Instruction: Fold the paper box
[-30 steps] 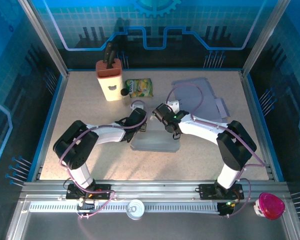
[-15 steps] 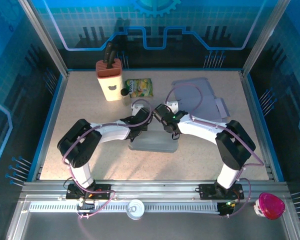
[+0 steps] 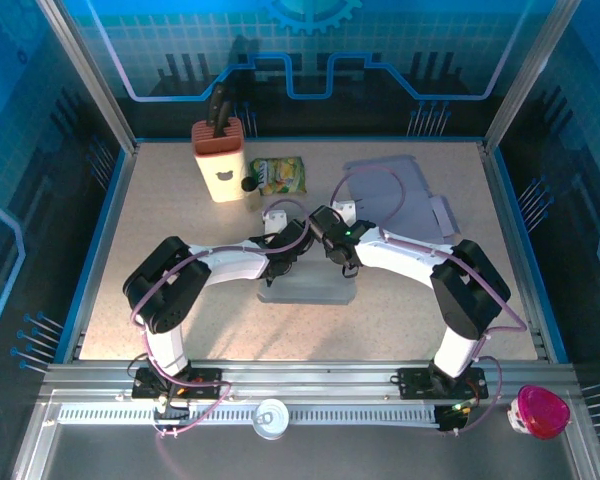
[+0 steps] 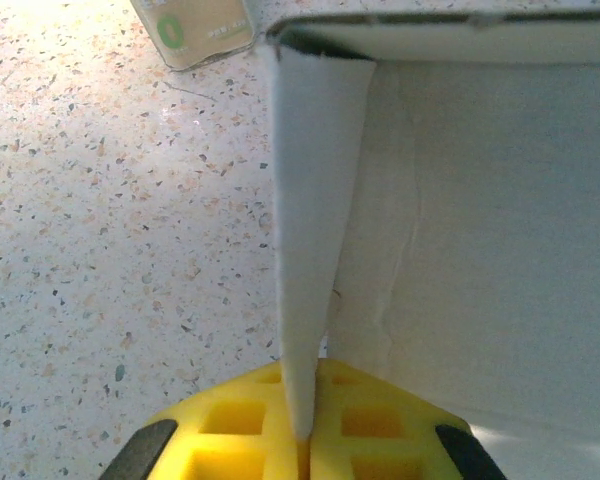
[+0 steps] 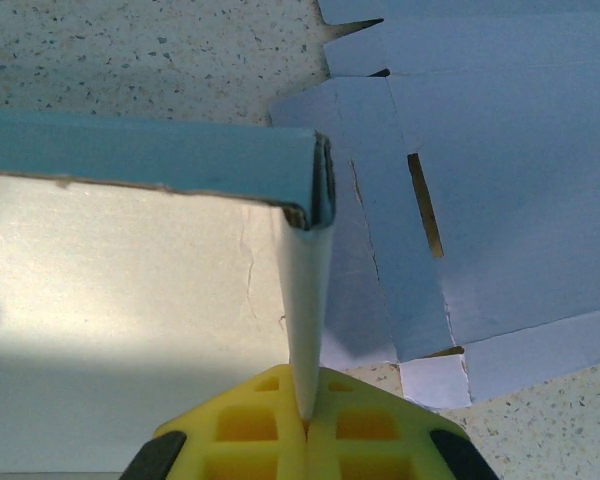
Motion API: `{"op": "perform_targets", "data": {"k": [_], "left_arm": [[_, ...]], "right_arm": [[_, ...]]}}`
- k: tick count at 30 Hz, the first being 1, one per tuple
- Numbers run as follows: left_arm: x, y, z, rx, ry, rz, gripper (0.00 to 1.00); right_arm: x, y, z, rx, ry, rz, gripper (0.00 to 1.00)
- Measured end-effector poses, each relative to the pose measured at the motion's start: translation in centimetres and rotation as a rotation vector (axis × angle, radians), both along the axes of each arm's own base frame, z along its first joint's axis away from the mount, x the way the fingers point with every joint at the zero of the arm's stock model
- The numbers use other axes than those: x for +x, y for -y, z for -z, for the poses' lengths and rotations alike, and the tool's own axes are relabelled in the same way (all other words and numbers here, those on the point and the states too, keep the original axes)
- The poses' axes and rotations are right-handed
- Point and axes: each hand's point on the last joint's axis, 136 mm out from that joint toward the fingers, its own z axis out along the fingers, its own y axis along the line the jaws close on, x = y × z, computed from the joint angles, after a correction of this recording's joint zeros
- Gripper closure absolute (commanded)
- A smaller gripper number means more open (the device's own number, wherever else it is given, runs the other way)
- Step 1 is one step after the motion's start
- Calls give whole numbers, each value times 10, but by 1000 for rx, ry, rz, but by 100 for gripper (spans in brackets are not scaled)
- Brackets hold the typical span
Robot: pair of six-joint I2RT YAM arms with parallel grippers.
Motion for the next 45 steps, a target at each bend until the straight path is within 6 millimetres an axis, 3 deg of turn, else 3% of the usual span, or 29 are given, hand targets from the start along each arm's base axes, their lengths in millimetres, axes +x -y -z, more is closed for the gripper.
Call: {"op": "perform_targets", "data": {"k": [2,6,11,16,21,25,33,45], "left_arm": [[1,1,0,-3,8,10,99],[-5,2,-3,-22,13,51,79],[-9,5,-20,-49,37,106,65],[-6,13,-42,-87,75,146,58],[-9,10,-39,-81,52,151,50],[-15,4,-54,-102,67,146,49],[-39,-16,-113,-225,172,107,50],[-84,-54,-129,-260,99,48,50]], "right_arm": [[0,1,0,-5,1,1,100],[-1,3,0,-16,0,5,100],[-1,3,0,-18,-2,5,100],[-1,3,0,-19,-3,5,100],[-2,4,1,-24,-8,5,100],[-4,6,3,-31,-16,8,100],[-2,10,17,-82,-73,83,100],[-8,8,24,-110,-221,288,100]]}}
